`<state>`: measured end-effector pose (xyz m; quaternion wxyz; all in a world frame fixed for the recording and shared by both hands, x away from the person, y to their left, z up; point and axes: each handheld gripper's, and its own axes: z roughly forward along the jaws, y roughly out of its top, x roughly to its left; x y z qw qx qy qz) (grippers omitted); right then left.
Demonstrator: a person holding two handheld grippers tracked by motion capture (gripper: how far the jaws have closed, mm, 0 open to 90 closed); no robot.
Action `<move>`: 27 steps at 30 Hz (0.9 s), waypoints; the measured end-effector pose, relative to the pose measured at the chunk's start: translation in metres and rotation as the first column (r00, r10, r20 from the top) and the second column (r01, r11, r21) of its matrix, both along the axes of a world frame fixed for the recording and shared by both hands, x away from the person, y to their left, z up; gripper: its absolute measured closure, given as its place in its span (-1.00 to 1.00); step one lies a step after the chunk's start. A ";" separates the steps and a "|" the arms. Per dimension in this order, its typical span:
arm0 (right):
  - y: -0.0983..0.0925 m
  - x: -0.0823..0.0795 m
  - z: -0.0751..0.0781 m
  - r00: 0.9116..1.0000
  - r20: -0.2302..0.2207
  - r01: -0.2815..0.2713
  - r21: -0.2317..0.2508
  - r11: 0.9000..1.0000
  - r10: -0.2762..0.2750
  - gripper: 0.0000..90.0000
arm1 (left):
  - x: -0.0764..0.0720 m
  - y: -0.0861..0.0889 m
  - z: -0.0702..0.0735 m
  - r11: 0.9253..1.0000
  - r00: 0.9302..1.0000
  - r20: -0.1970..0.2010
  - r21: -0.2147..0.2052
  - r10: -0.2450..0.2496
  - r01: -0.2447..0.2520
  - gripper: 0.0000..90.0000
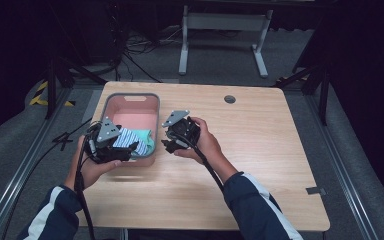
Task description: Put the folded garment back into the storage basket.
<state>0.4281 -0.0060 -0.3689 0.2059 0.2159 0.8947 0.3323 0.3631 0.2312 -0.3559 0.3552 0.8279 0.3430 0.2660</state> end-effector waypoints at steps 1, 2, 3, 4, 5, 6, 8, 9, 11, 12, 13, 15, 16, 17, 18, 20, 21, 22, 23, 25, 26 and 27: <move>-0.004 -0.001 0.000 1.000 0.002 0.000 -0.006 1.000 0.000 -0.35 | -0.001 -0.002 -0.001 1.000 1.000 -0.001 0.002 -0.003 0.003 -0.49; -0.004 -0.001 0.000 1.000 0.002 0.000 -0.006 1.000 0.000 -0.35 | -0.001 -0.002 -0.001 1.000 1.000 -0.001 0.002 -0.003 0.003 -0.51; -0.006 -0.003 0.000 1.000 0.005 0.004 -0.010 1.000 -0.004 -0.35 | -0.002 -0.005 -0.002 1.000 1.000 0.002 0.016 -0.008 0.008 -0.51; -0.011 -0.004 0.001 1.000 0.011 0.004 -0.015 1.000 -0.004 -0.36 | -0.003 -0.007 -0.003 1.000 1.000 0.000 0.019 -0.013 0.013 -0.52; -0.014 -0.005 0.001 1.000 0.012 0.003 -0.017 1.000 -0.003 -0.36 | -0.004 -0.009 -0.003 1.000 1.000 -0.003 0.020 -0.023 0.023 -0.53; -0.017 -0.006 0.002 1.000 0.015 0.001 -0.018 1.000 -0.001 -0.36 | -0.005 -0.011 -0.004 0.999 1.000 -0.004 0.029 -0.023 0.023 -0.55; -0.024 -0.009 0.002 1.000 0.017 0.008 -0.020 1.000 -0.007 -0.37 | -0.007 -0.015 -0.006 0.999 1.000 -0.003 0.032 -0.025 0.025 -0.57; -0.027 -0.010 0.002 1.000 0.018 0.010 -0.021 1.000 -0.010 -0.37 | -0.007 -0.016 -0.006 0.998 0.999 0.001 0.047 -0.038 0.038 -0.57; -0.035 -0.012 0.001 1.000 0.022 0.017 -0.034 0.999 -0.017 -0.38 | -0.009 -0.021 -0.007 0.998 0.999 -0.003 0.053 -0.045 0.045 -0.58; -0.039 -0.013 0.000 1.000 0.017 0.027 -0.037 0.999 -0.026 -0.38 | -0.011 -0.023 -0.008 0.997 0.998 -0.006 0.057 -0.055 0.055 -0.58; -0.043 -0.013 -0.001 0.999 0.016 0.036 -0.048 0.998 -0.035 -0.38 | -0.012 -0.026 -0.008 0.996 0.998 -0.001 0.067 -0.059 0.059 -0.57; -0.055 -0.015 -0.003 0.998 0.019 0.054 -0.061 0.997 -0.053 -0.40 | -0.016 -0.032 -0.009 0.994 0.997 0.001 0.081 -0.078 0.078 -0.56; -0.059 -0.016 -0.004 0.998 0.019 0.061 -0.064 0.996 -0.060 -0.41 | -0.017 -0.035 -0.009 0.993 0.997 0.006 0.081 -0.082 0.081 -0.57; -0.064 -0.016 -0.005 0.998 0.015 0.069 -0.063 0.996 -0.068 -0.41 | -0.018 -0.036 -0.009 0.993 0.997 0.010 0.080 -0.082 0.081 -0.57; -0.067 -0.017 -0.005 0.997 0.010 0.072 -0.060 0.996 -0.072 -0.41 | -0.018 -0.039 -0.008 0.993 0.996 0.010 0.080 -0.088 0.086 -0.57; -0.072 -0.017 -0.005 0.997 0.012 0.075 -0.060 0.995 -0.074 -0.41 | -0.019 -0.042 -0.008 0.993 0.995 0.007 0.075 -0.097 0.096 -0.57; -0.077 -0.018 -0.006 0.997 0.007 0.082 -0.054 0.995 -0.081 -0.38 | -0.020 -0.044 -0.009 0.992 0.995 0.004 0.079 -0.102 0.101 -0.57; -0.082 -0.019 -0.007 0.996 0.003 0.085 -0.056 0.995 -0.085 -0.35 | -0.020 -0.048 -0.010 0.991 0.994 0.001 0.077 -0.109 0.109 -0.56; -0.088 -0.020 -0.008 0.996 -0.007 0.086 -0.054 0.995 -0.086 -0.35 | -0.021 -0.050 -0.010 0.990 0.993 -0.003 0.079 -0.115 0.115 -0.55; -0.097 -0.023 -0.010 0.995 -0.009 0.096 -0.047 0.994 -0.096 -0.35 | -0.022 -0.057 -0.013 0.989 0.992 -0.002 0.079 -0.126 0.125 -0.55; -0.103 -0.025 -0.012 0.995 -0.009 0.095 -0.046 0.994 -0.096 -0.36 | -0.023 -0.059 -0.014 0.987 0.991 -0.002 0.089 -0.137 0.137 -0.55; -0.107 -0.025 -0.013 0.995 -0.004 0.100 -0.048 0.994 -0.100 -0.36 | -0.024 -0.063 -0.015 0.984 0.989 0.000 0.100 -0.151 0.150 -0.55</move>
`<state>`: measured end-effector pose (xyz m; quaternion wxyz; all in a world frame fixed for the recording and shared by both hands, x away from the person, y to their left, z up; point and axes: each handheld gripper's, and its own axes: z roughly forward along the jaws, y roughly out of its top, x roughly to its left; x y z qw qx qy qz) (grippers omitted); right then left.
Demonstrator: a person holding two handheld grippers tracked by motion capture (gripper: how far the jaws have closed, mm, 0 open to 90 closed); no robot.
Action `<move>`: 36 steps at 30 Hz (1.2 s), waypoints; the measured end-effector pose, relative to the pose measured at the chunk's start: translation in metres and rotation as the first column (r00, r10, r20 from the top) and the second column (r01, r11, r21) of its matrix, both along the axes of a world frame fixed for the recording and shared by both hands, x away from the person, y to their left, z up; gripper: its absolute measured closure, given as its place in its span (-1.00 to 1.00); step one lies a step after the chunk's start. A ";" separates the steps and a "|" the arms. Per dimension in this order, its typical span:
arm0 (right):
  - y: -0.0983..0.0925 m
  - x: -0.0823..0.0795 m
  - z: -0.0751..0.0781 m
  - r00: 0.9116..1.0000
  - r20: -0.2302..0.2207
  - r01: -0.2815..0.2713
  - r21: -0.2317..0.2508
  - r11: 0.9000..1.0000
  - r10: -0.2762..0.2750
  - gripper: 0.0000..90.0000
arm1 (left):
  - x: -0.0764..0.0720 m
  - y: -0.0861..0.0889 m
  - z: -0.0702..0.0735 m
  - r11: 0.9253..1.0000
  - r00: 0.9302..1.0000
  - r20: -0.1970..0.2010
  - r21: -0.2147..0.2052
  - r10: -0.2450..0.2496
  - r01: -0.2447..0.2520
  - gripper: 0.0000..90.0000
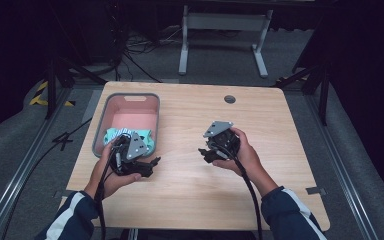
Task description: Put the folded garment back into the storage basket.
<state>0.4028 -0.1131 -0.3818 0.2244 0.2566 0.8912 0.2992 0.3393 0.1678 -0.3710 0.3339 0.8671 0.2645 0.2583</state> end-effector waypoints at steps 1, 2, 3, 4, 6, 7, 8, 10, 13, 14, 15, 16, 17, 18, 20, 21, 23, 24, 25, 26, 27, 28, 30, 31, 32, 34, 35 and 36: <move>-0.006 -0.001 -0.001 1.000 -0.003 0.007 0.003 1.000 -0.007 -0.36 | -0.001 -0.003 -0.001 1.000 1.000 -0.001 0.003 -0.008 0.008 -0.54; -0.011 -0.002 -0.002 1.000 -0.001 0.011 0.011 1.000 -0.011 -0.37 | -0.001 -0.005 -0.002 1.000 1.000 -0.004 0.003 -0.019 0.019 -0.51; -0.011 -0.002 -0.002 1.000 -0.001 0.011 0.011 1.000 -0.011 -0.37 | -0.001 -0.005 -0.002 1.000 1.000 -0.004 0.003 -0.019 0.019 -0.48; -0.015 -0.004 -0.002 1.000 0.000 0.013 0.018 1.000 -0.013 -0.37 | -0.002 -0.007 -0.003 1.000 1.000 -0.008 -0.001 -0.020 0.020 -0.48; -0.025 -0.006 -0.004 0.999 0.006 0.033 0.017 0.999 -0.034 -0.37 | -0.004 -0.011 -0.005 1.000 0.999 -0.014 0.000 -0.031 0.031 -0.45; -0.029 -0.008 -0.004 0.999 0.019 0.036 0.018 0.999 -0.037 -0.36 | -0.004 -0.013 -0.006 0.999 0.999 -0.019 0.010 -0.041 0.041 -0.45; -0.033 -0.010 -0.005 0.999 0.024 0.046 0.021 0.999 -0.047 -0.35 | -0.005 -0.016 -0.008 0.999 0.999 -0.020 0.014 -0.050 0.050 -0.46; -0.039 -0.011 -0.006 0.998 0.024 0.057 0.025 0.998 -0.057 -0.35 | -0.007 -0.020 -0.011 0.998 0.998 -0.027 0.020 -0.064 0.064 -0.46; -0.050 -0.014 -0.009 0.997 0.023 0.070 0.012 0.997 -0.070 -0.34 | -0.009 -0.026 -0.016 0.995 0.996 -0.027 0.038 -0.088 0.089 -0.50; -0.054 -0.016 -0.010 0.996 0.028 0.079 0.013 0.997 -0.079 -0.33 | -0.010 -0.027 -0.018 0.995 0.995 -0.043 0.043 -0.094 0.095 -0.52; -0.059 -0.017 -0.011 0.996 0.027 0.082 0.024 0.996 -0.082 -0.33 | -0.010 -0.027 -0.020 0.994 0.994 -0.047 0.038 -0.098 0.100 -0.52; -0.062 -0.019 -0.012 0.996 0.025 0.085 0.024 0.996 -0.085 -0.33 | -0.011 -0.028 -0.022 0.995 0.994 -0.053 0.035 -0.096 0.098 -0.52; -0.065 -0.020 -0.014 0.996 0.022 0.088 0.022 0.996 -0.088 -0.33 | -0.012 -0.028 -0.023 0.994 0.994 -0.050 0.040 -0.100 0.102 -0.52; -0.068 -0.021 -0.016 0.995 0.026 0.091 0.018 0.996 -0.092 -0.34 | -0.013 -0.028 -0.026 0.993 0.993 -0.057 0.038 -0.108 0.110 -0.53; -0.075 -0.023 -0.021 0.995 0.012 0.100 0.014 0.995 -0.101 -0.34 | -0.015 -0.028 -0.031 0.993 0.992 -0.062 0.041 -0.112 0.115 -0.54; -0.075 -0.023 -0.021 0.995 0.012 0.100 0.014 0.995 -0.101 -0.34 | -0.015 -0.028 -0.031 0.993 0.992 -0.062 0.041 -0.112 0.115 -0.54; -0.082 -0.025 -0.025 0.994 0.006 0.108 0.008 0.994 -0.108 -0.35 | -0.017 -0.026 -0.036 0.992 0.991 -0.075 0.041 -0.112 0.116 -0.54; -0.085 -0.027 -0.027 0.994 0.002 0.108 0.009 0.994 -0.108 -0.35 | -0.018 -0.026 -0.037 0.992 0.990 -0.078 0.041 -0.115 0.119 -0.54; -0.087 -0.028 -0.028 0.994 0.001 0.108 0.010 0.994 -0.108 -0.35 | -0.019 -0.026 -0.040 0.991 0.990 -0.080 0.045 -0.120 0.124 -0.54; -0.089 -0.029 -0.030 0.994 -0.002 0.106 0.009 0.994 -0.106 -0.36 | -0.019 -0.026 -0.042 0.990 0.989 -0.084 0.057 -0.122 0.127 -0.54; -0.091 -0.030 -0.032 0.995 -0.004 0.101 0.008 0.995 -0.101 -0.38 | -0.020 -0.026 -0.044 0.990 0.989 -0.086 0.061 -0.123 0.129 -0.54; -0.093 -0.031 -0.034 0.995 -0.009 0.096 0.014 0.995 -0.096 -0.37 | -0.020 -0.026 -0.047 0.990 0.989 -0.089 0.059 -0.121 0.127 -0.54; -0.097 -0.034 -0.038 0.995 -0.013 0.096 0.009 0.995 -0.096 -0.38 | -0.020 -0.026 -0.051 0.990 0.987 -0.101 0.052 -0.122 0.127 -0.54; -0.098 -0.034 -0.040 0.995 -0.010 0.095 0.005 0.995 -0.095 -0.38 | -0.021 -0.025 -0.053 0.990 0.987 -0.101 0.054 -0.124 0.130 -0.54; -0.100 -0.036 -0.042 0.996 -0.015 0.093 0.004 0.996 -0.093 -0.39 | -0.021 -0.025 -0.055 0.989 0.986 -0.103 0.057 -0.128 0.135 -0.54; -0.103 -0.039 -0.044 0.996 -0.016 0.092 0.005 0.996 -0.092 -0.39 | -0.022 -0.025 -0.058 0.988 0.985 -0.106 0.070 -0.132 0.140 -0.55; -0.105 -0.041 -0.046 0.996 -0.009 0.091 0.002 0.996 -0.091 -0.39 | -0.022 -0.024 -0.060 0.988 0.985 -0.110 0.071 -0.130 0.138 -0.56; -0.106 -0.043 -0.047 0.996 -0.007 0.089 0.008 0.996 -0.089 -0.39 | -0.022 -0.023 -0.062 0.988 0.985 -0.114 0.071 -0.127 0.136 -0.56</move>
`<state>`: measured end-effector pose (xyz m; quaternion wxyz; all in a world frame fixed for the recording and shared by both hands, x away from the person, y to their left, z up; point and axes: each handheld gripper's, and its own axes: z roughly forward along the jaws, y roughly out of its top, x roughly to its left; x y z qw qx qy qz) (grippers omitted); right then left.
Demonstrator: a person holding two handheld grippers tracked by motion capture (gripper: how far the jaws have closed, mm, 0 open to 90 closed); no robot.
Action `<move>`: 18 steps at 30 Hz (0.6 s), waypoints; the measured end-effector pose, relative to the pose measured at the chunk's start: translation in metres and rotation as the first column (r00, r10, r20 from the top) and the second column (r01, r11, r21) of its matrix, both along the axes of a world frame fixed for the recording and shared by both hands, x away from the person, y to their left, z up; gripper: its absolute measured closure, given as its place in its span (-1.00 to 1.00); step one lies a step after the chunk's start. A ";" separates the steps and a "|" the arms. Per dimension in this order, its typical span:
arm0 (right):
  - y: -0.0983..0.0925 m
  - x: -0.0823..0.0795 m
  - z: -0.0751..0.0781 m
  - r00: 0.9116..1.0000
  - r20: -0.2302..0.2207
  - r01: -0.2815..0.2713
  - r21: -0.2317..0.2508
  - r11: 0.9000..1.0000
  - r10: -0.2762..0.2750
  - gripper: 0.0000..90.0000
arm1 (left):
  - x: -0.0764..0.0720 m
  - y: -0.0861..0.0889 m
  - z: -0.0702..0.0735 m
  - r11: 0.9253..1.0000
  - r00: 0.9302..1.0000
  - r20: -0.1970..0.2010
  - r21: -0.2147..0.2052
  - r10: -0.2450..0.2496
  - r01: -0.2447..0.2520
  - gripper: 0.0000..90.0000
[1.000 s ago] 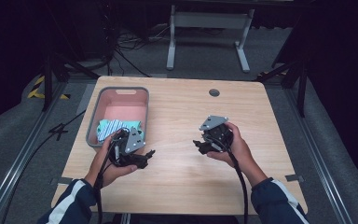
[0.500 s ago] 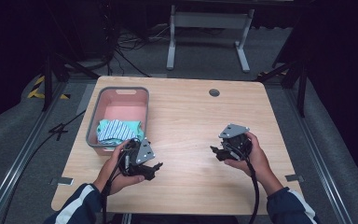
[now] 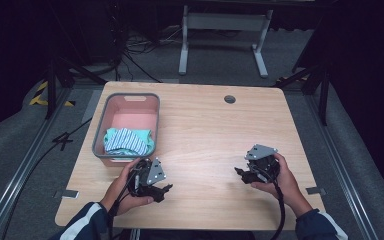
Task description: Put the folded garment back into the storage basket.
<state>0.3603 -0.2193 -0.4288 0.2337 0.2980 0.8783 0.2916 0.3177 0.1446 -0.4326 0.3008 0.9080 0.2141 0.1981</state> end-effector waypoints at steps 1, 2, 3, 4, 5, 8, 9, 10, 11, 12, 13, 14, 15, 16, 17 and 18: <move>-0.002 -0.002 -0.001 1.000 0.005 0.001 0.003 1.000 -0.001 -0.38 | 0.001 0.001 -0.002 1.000 1.000 -0.012 -0.002 0.006 -0.006 -0.56; -0.004 -0.003 -0.003 1.000 0.001 0.008 0.005 1.000 -0.008 -0.38 | 0.001 0.003 -0.004 1.000 1.000 -0.018 0.003 0.013 -0.013 -0.55; -0.006 -0.005 -0.005 1.000 0.008 0.009 0.007 1.000 -0.009 -0.38 | 0.001 0.005 -0.007 1.000 1.000 -0.022 0.011 0.014 -0.014 -0.54; -0.008 -0.007 -0.007 1.000 0.009 0.010 0.010 1.000 -0.010 -0.38 | 0.001 0.007 -0.009 1.000 1.000 -0.025 0.014 0.014 -0.013 -0.55; -0.011 -0.010 -0.009 1.000 0.009 0.009 0.013 1.000 -0.010 -0.38 | 0.000 0.009 -0.011 1.000 1.000 -0.029 0.016 0.011 -0.010 -0.56; -0.019 -0.016 -0.014 1.000 0.009 0.015 0.028 0.999 -0.016 -0.38 | -0.001 0.013 -0.018 1.000 0.999 -0.040 0.013 0.001 -0.001 -0.59; -0.022 -0.018 -0.016 1.000 0.008 0.019 0.033 0.999 -0.019 -0.38 | -0.001 0.013 -0.019 1.000 0.999 -0.044 0.017 0.000 0.001 -0.59; -0.024 -0.019 -0.017 1.000 0.006 0.024 0.041 0.999 -0.024 -0.38 | -0.001 0.014 -0.021 1.000 0.999 -0.045 0.021 -0.005 0.006 -0.60; -0.027 -0.021 -0.019 1.000 0.003 0.026 0.049 0.998 -0.026 -0.38 | -0.002 0.015 -0.024 1.000 0.999 -0.039 0.025 -0.005 0.006 -0.60; -0.032 -0.023 -0.022 0.999 0.000 0.038 0.050 0.998 -0.038 -0.38 | -0.002 0.016 -0.025 1.000 0.999 -0.033 0.014 -0.004 0.005 -0.60; -0.032 -0.023 -0.022 0.999 0.000 0.038 0.050 0.998 -0.038 -0.38 | -0.002 0.016 -0.025 1.000 0.999 -0.033 0.014 -0.004 0.005 -0.59; -0.039 -0.027 -0.029 0.999 -0.011 0.046 0.060 0.997 -0.045 -0.38 | -0.002 0.018 -0.026 1.000 0.999 -0.041 0.005 -0.008 0.008 -0.59; -0.041 -0.028 -0.031 0.999 -0.015 0.050 0.062 0.997 -0.049 -0.38 | -0.001 0.018 -0.027 1.000 0.999 -0.045 0.001 -0.010 0.010 -0.59; -0.044 -0.029 -0.032 0.999 -0.015 0.049 0.063 0.997 -0.048 -0.38 | -0.001 0.019 -0.029 1.000 0.998 -0.055 0.003 -0.009 0.009 -0.60; -0.048 -0.031 -0.035 0.998 -0.022 0.055 0.072 0.996 -0.054 -0.38 | -0.001 0.019 -0.029 1.000 0.998 -0.055 0.003 -0.009 0.009 -0.60; -0.048 -0.031 -0.035 0.998 -0.022 0.055 0.072 0.996 -0.054 -0.38 | -0.001 0.019 -0.031 1.000 0.998 -0.062 0.005 -0.007 0.008 -0.60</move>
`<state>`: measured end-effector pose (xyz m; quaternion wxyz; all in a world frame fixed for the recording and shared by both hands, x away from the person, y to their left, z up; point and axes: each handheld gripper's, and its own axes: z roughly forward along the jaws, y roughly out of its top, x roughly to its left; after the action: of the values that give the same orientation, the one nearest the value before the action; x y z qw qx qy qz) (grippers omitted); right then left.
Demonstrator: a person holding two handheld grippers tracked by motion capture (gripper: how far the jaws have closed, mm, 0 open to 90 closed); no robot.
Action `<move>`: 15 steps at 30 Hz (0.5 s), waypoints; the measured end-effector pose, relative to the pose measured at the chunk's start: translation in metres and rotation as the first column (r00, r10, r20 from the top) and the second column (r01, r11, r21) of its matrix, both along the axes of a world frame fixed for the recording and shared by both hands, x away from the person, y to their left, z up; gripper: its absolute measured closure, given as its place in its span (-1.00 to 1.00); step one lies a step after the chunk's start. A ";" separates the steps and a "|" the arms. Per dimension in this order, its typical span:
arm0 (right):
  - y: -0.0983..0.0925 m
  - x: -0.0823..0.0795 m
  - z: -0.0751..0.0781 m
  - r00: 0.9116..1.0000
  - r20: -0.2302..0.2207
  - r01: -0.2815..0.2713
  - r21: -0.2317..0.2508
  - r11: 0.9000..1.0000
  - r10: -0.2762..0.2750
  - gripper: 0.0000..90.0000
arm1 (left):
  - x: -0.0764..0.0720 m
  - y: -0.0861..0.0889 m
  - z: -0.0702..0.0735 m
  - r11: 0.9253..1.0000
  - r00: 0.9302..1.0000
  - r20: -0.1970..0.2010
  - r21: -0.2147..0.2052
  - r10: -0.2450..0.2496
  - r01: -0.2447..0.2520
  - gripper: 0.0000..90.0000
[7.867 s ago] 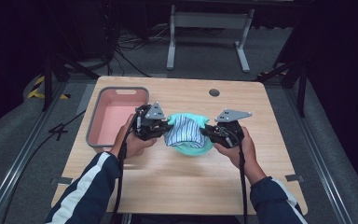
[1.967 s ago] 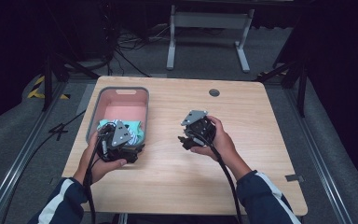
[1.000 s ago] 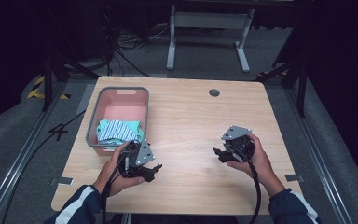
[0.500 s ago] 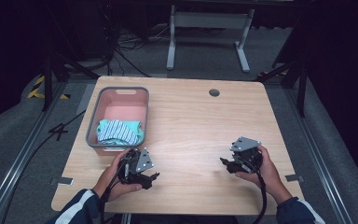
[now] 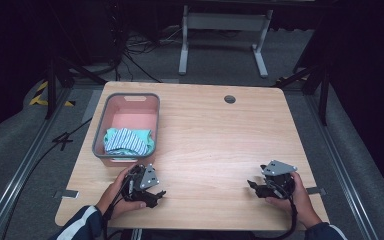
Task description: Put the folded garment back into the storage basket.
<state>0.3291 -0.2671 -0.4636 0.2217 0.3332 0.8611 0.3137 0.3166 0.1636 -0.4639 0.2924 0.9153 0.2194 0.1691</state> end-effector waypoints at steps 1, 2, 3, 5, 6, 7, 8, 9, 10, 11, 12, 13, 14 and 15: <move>-0.003 -0.001 -0.002 1.000 -0.002 0.005 0.005 1.000 -0.005 -0.38 | 0.000 0.001 -0.002 1.000 1.000 -0.011 -0.002 -0.001 0.001 -0.60; -0.007 -0.003 -0.004 1.000 -0.004 0.010 0.008 1.000 -0.010 -0.38 | 0.000 0.002 -0.003 1.000 1.000 -0.018 -0.007 -0.003 0.003 -0.60; -0.010 -0.004 -0.006 1.000 -0.013 0.014 0.014 1.000 -0.014 -0.38 | 0.000 0.003 -0.004 1.000 1.000 -0.021 -0.007 -0.002 0.002 -0.60; -0.017 -0.006 -0.009 1.000 -0.016 0.024 0.023 0.999 -0.023 -0.39 | 0.000 0.006 -0.007 0.999 0.999 -0.041 -0.039 0.005 -0.007 -0.60; -0.022 -0.007 -0.012 0.999 -0.029 0.033 0.053 0.998 -0.031 -0.39 | 0.000 0.008 -0.008 0.999 0.999 -0.049 -0.043 0.004 -0.006 -0.60; -0.025 -0.008 -0.013 0.999 -0.036 0.040 0.065 0.997 -0.037 -0.39 | 0.000 0.010 -0.009 0.998 0.998 -0.056 -0.063 0.011 -0.014 -0.61; -0.028 -0.009 -0.016 0.999 -0.034 0.042 0.078 0.996 -0.039 -0.40 | 0.000 0.012 -0.010 0.997 0.998 -0.064 -0.076 0.011 -0.016 -0.61; -0.032 -0.010 -0.017 0.998 -0.040 0.047 0.098 0.994 -0.044 -0.40 | 0.000 0.013 -0.011 0.996 0.997 -0.070 -0.090 0.015 -0.021 -0.61; -0.036 -0.011 -0.018 0.998 -0.047 0.056 0.112 0.992 -0.051 -0.41 | 0.000 0.015 -0.013 0.993 0.997 -0.078 -0.113 0.020 -0.029 -0.61; -0.040 -0.011 -0.019 0.997 -0.052 0.069 0.125 0.990 -0.063 -0.44 | 0.001 0.018 -0.015 0.990 0.996 -0.089 -0.137 0.015 -0.027 -0.61; -0.044 -0.011 -0.020 0.995 -0.066 0.081 0.140 0.987 -0.072 -0.48 | 0.001 0.020 -0.017 0.986 0.995 -0.101 -0.164 0.026 -0.042 -0.62; -0.048 -0.011 -0.021 0.994 -0.078 0.092 0.159 0.983 -0.080 -0.51 | 0.001 0.023 -0.019 0.982 0.993 -0.115 -0.180 0.039 -0.060 -0.63; -0.051 -0.011 -0.023 0.993 -0.078 0.100 0.174 0.980 -0.088 -0.51 | 0.000 0.024 -0.019 0.980 0.991 -0.121 -0.185 0.050 -0.072 -0.65; -0.052 -0.012 -0.023 0.992 -0.078 0.107 0.173 0.979 -0.095 -0.52 | 0.000 0.025 -0.019 0.980 0.991 -0.119 -0.182 0.055 -0.076 -0.66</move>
<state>0.3171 -0.3195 -0.4862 0.1767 0.4056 0.8189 0.3657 0.3164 0.1882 -0.4830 0.3581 0.8843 0.2808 0.1049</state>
